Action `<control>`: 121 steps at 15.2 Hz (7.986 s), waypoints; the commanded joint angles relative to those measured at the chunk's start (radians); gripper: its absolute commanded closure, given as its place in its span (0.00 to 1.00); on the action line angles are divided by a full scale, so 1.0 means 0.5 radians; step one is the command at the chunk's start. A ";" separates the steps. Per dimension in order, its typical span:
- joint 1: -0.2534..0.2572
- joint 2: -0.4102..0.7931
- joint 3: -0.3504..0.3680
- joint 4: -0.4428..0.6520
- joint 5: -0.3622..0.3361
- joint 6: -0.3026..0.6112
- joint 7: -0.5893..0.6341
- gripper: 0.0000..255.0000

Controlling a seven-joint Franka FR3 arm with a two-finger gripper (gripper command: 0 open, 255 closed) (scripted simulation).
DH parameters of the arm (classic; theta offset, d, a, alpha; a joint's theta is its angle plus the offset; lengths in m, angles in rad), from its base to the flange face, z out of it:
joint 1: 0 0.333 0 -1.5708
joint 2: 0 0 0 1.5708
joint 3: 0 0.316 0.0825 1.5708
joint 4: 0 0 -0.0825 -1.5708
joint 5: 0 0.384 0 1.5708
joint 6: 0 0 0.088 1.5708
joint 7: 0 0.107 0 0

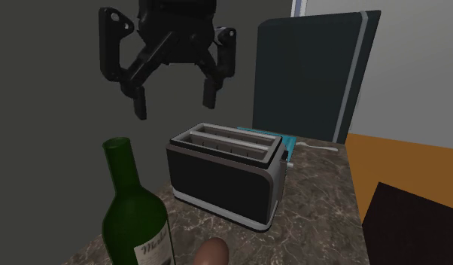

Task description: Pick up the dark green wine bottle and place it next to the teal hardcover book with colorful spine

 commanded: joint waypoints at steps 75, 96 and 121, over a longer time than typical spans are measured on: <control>-0.377 -0.735 -0.419 -0.381 0.509 -0.190 -0.938 1.00; -0.681 -1.047 -1.202 -0.722 0.506 -0.212 -2.020 1.00; -0.898 -0.742 -1.677 -0.707 0.477 0.036 -2.711 1.00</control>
